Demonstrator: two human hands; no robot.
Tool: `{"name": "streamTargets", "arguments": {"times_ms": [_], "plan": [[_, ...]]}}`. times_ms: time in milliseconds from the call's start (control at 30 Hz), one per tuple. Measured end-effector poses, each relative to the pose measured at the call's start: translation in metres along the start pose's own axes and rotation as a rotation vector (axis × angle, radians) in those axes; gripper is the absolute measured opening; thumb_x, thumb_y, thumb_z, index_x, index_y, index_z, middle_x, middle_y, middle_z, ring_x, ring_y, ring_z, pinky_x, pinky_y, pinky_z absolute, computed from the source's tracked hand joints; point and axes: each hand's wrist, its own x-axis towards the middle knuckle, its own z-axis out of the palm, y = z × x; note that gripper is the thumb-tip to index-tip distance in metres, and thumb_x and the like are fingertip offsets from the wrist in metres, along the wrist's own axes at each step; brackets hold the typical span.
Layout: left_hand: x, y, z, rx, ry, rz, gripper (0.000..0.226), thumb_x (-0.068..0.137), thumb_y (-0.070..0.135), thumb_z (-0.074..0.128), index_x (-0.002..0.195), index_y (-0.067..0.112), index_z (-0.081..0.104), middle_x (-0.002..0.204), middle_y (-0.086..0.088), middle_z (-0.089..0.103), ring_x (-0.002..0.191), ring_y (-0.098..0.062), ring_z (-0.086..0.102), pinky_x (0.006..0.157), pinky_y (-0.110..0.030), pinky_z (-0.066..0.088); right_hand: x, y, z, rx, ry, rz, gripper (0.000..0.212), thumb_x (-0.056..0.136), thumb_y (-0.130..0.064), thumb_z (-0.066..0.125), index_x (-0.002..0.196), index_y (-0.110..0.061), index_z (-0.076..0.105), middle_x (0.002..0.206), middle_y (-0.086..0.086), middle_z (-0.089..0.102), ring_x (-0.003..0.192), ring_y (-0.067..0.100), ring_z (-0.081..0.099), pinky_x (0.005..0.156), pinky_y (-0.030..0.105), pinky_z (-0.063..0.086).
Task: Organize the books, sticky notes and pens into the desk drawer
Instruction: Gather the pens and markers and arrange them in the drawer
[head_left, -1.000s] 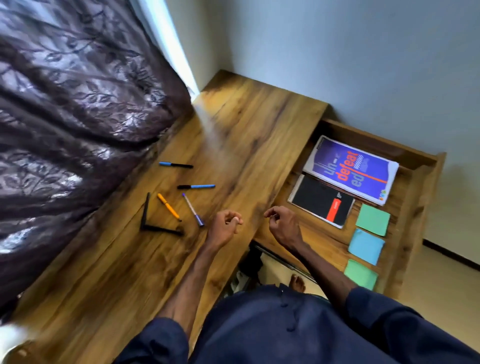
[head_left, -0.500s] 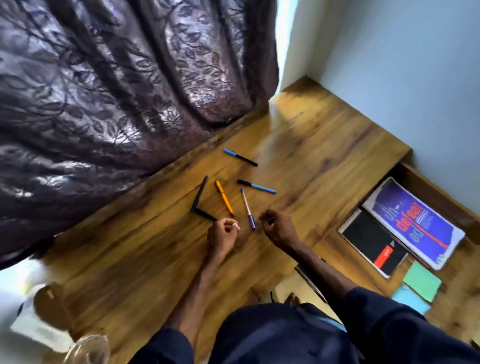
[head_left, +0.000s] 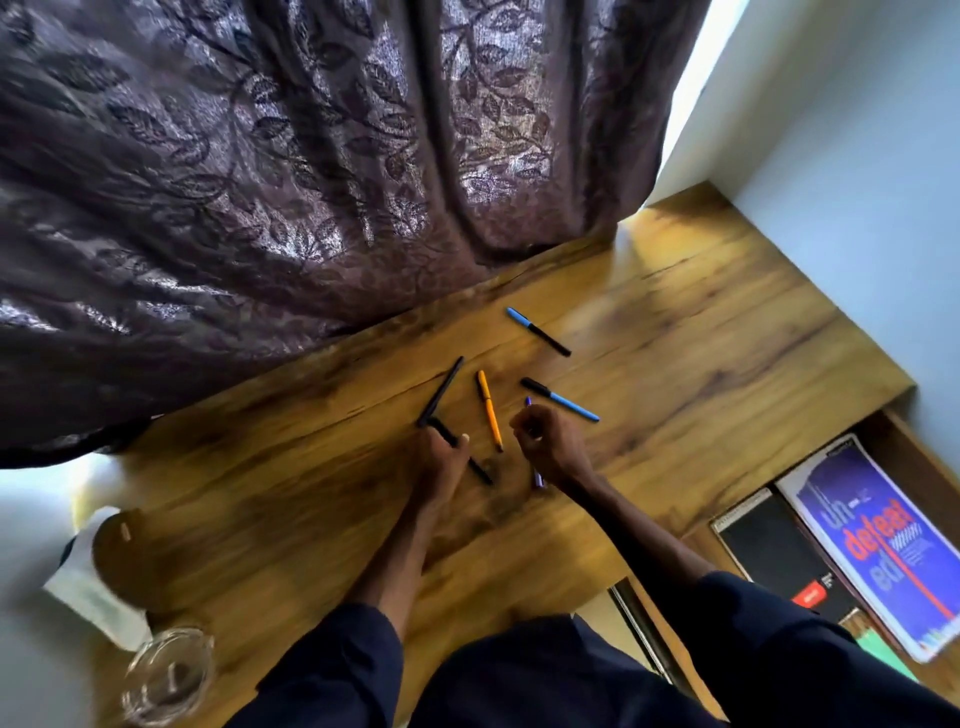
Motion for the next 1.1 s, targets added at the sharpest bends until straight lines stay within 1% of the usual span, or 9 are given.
{"name": "streamTargets", "arguments": {"times_ms": [100, 200, 300, 400, 500, 700, 900, 967, 1100], "plan": [[0.008, -0.002, 0.004, 0.039, -0.029, -0.043, 0.054, 0.087, 0.044, 0.069, 0.116, -0.002, 0.067, 0.118, -0.019, 0.069, 0.111, -0.034, 0.066, 0.089, -0.041, 0.054, 0.018, -0.011, 0.002, -0.016, 0.01, 0.0, 0.009, 0.083, -0.01, 0.064, 0.082, -0.016, 0.07, 0.078, 0.0, 0.071, 0.072, 0.018, 0.067, 0.058, 0.026, 0.045], [0.003, -0.012, 0.006, -0.036, -0.072, -0.047, 0.039, 0.089, 0.038, 0.07, 0.096, -0.001, 0.069, 0.097, -0.016, 0.072, 0.092, -0.03, 0.069, 0.068, -0.036, 0.049, 0.037, -0.023, 0.01, -0.024, 0.041, 0.049, 0.026, 0.082, -0.019, 0.072, 0.063, -0.019, 0.055, 0.068, 0.003, 0.058, 0.06, 0.019, 0.054, 0.054, 0.032, 0.034], [-0.01, -0.017, 0.003, -0.069, -0.082, -0.042, 0.031, 0.089, 0.038, 0.071, 0.091, 0.007, 0.068, 0.089, -0.01, 0.068, 0.086, -0.027, 0.066, 0.066, -0.031, 0.042, 0.055, -0.03, 0.022, -0.038, 0.043, 0.129, 0.024, 0.084, -0.031, 0.077, 0.084, -0.012, 0.062, 0.081, 0.004, 0.057, 0.072, 0.02, 0.053, 0.059, 0.033, 0.039], [-0.016, -0.017, -0.001, -0.079, -0.089, -0.045, 0.028, 0.09, 0.041, 0.07, 0.088, 0.014, 0.063, 0.081, -0.002, 0.064, 0.078, -0.021, 0.061, 0.065, -0.028, 0.039, 0.064, -0.031, 0.037, -0.164, -0.052, 0.124, 0.036, 0.091, -0.027, 0.067, 0.113, 0.0, 0.057, 0.105, 0.014, 0.059, 0.096, 0.033, 0.058, 0.078, 0.041, 0.047], [-0.013, -0.017, -0.001, -0.12, -0.077, -0.033, 0.029, 0.088, 0.043, 0.071, 0.074, 0.023, 0.055, 0.077, -0.004, 0.067, 0.077, -0.025, 0.067, 0.063, -0.033, 0.048, 0.068, -0.026, 0.046, -0.171, -0.082, 0.131, 0.026, 0.092, -0.022, 0.063, 0.11, -0.005, 0.056, 0.108, 0.018, 0.063, 0.094, 0.036, 0.061, 0.077, 0.042, 0.052], [-0.008, -0.013, 0.001, -0.146, -0.092, 0.019, 0.031, 0.085, 0.044, 0.074, 0.07, 0.025, 0.054, 0.069, 0.001, 0.066, 0.071, -0.025, 0.069, 0.063, -0.039, 0.057, 0.043, -0.026, 0.016, -0.055, -0.043, 0.073, 0.02, 0.079, -0.016, 0.071, 0.098, -0.008, 0.076, 0.078, 0.004, 0.068, 0.071, 0.018, 0.063, 0.06, 0.025, 0.044], [-0.035, 0.019, 0.007, -0.057, -0.15, 0.216, 0.031, 0.084, 0.049, 0.071, 0.085, 0.018, 0.071, 0.079, 0.006, 0.073, 0.073, -0.012, 0.069, 0.06, -0.024, 0.049, -0.009, 0.008, -0.033, 0.112, 0.063, 0.218, 0.014, 0.077, -0.021, 0.076, 0.09, -0.016, 0.075, 0.082, -0.001, 0.075, 0.073, 0.012, 0.07, 0.063, 0.022, 0.048], [-0.049, 0.031, 0.018, -0.055, -0.192, 0.293, 0.032, 0.084, 0.047, 0.071, 0.089, 0.015, 0.073, 0.083, 0.004, 0.076, 0.076, -0.013, 0.071, 0.065, -0.027, 0.054, -0.034, 0.024, -0.05, 0.118, 0.117, 0.239, 0.008, 0.078, -0.024, 0.077, 0.084, -0.02, 0.073, 0.072, -0.008, 0.068, 0.063, 0.0, 0.062, 0.055, 0.009, 0.039], [-0.079, 0.049, 0.052, -0.048, -0.352, 0.409, 0.034, 0.079, 0.049, 0.07, 0.085, 0.016, 0.072, 0.08, 0.003, 0.077, 0.072, -0.014, 0.073, 0.07, -0.035, 0.061, -0.089, 0.063, -0.074, 0.216, 0.182, 0.32, 0.012, 0.078, -0.03, 0.08, 0.082, -0.023, 0.072, 0.069, -0.01, 0.068, 0.061, -0.005, 0.056, 0.056, 0.009, 0.038]]}}
